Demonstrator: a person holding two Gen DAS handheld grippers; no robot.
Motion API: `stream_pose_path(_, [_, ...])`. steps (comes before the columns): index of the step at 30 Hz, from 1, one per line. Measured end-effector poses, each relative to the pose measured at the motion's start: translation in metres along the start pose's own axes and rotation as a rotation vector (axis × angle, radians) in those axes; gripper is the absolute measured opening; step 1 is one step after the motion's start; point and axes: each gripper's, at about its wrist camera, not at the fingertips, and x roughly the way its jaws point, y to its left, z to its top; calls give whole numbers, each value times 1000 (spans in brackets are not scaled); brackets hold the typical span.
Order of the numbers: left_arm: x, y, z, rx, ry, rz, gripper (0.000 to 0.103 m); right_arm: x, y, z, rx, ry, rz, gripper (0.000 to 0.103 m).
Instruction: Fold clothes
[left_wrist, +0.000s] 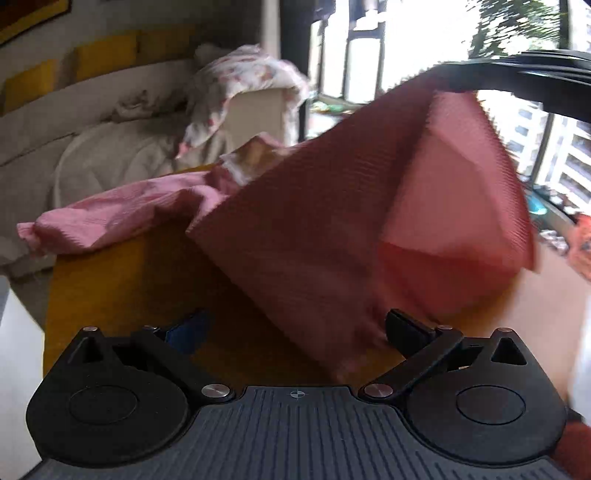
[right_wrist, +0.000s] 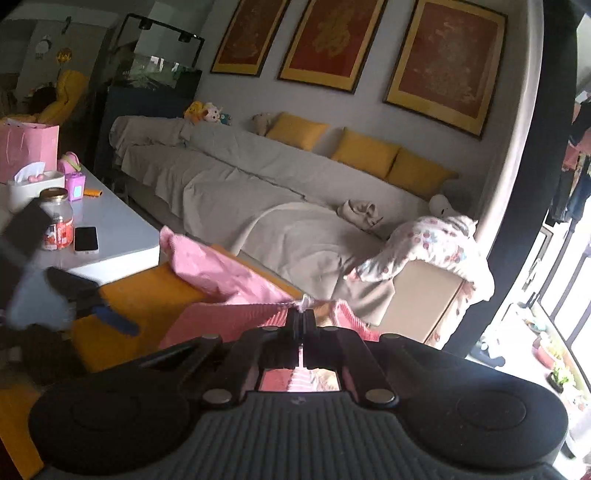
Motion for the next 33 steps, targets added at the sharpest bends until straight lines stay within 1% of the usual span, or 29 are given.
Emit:
stream_pose_path(2, [14,4,6,-4,9,23,101,-1,0,-14,20,16,5,1])
stream_pose_path(3, [19,7,8,-5,13,29,86,-4,1,-23,24,22,6,2])
stream_pose_path(4, [22,9,10,-6,17,33,56,-6,0,-31,21,30,6,2])
stream_pose_path(5, [24,13,12,-13,19,37,46,-7,1,-40,19,42,9,3])
stream_pose_path(6, [23,18,14,-36,15,38,41,-8,5,-50,18,59,20,5])
stream_pose_path(7, [21,25,16,-65,3,36,40,-8,7,-61,20,79,36,11])
stream_pose_path(8, [18,31,17,-94,-7,33,39,-6,11,-71,21,102,49,21])
stream_pose_path(9, [15,37,18,-124,-16,28,33,-4,16,-81,19,124,60,28])
stream_pose_path(10, [11,43,19,-151,-25,23,25,-2,22,-91,14,140,70,38])
stream_pose_path(11, [7,47,20,-173,-33,22,24,-1,29,-101,7,155,82,42])
stream_pose_path(12, [3,49,20,-188,-39,23,23,1,35,-108,1,169,93,43])
stream_pose_path(13, [1,53,21,-201,-44,27,23,2,39,-113,-2,178,100,48])
stream_pose_path(14, [-1,56,22,-215,-49,33,23,4,42,-117,-3,182,103,56])
stream_pose_path(16, [-4,59,20,-241,-57,52,23,7,48,-124,-5,188,105,61])
stream_pose_path(17, [-3,60,19,-250,-53,48,24,8,50,-125,-13,187,90,61])
stream_pose_path(18, [-3,61,17,-260,-48,44,30,10,51,-125,-29,184,63,61])
stream_pose_path(19, [-2,62,15,-269,-44,40,40,11,51,-126,-44,179,24,61])
stream_pose_path(20, [-2,61,12,-271,-37,35,45,12,49,-127,-59,170,-29,59])
stream_pose_path(21, [-1,59,8,-259,-27,29,47,13,45,-127,-68,159,-82,56])
stream_pose_path(23, [2,53,2,-230,-9,19,45,15,28,-128,-34,168,-153,37])
stream_pose_path(24, [3,52,-2,-223,1,7,42,16,15,-129,9,185,-160,32])
stream_pose_path(25, [4,51,-4,-221,8,-8,32,18,0,-132,88,212,-130,24])
stream_pose_path(26, [4,50,-6,-217,12,-26,26,19,-15,-137,181,240,-90,19])
stream_pose_path(27, [3,47,-8,-207,14,-39,20,19,-28,-143,271,265,-54,18])
stream_pose_path(28, [1,45,-10,-196,19,-51,16,18,-37,-149,338,278,-31,16])
stream_pose_path(29, [-1,43,-13,-186,22,-60,13,15,-42,-153,379,276,-18,16])
stream_pose_path(32, [-13,38,-24,-166,31,-83,10,1,-50,-161,473,282,21,16])
stream_pose_path(33, [-18,39,-28,-174,38,-97,10,-3,-51,-164,502,285,34,16])
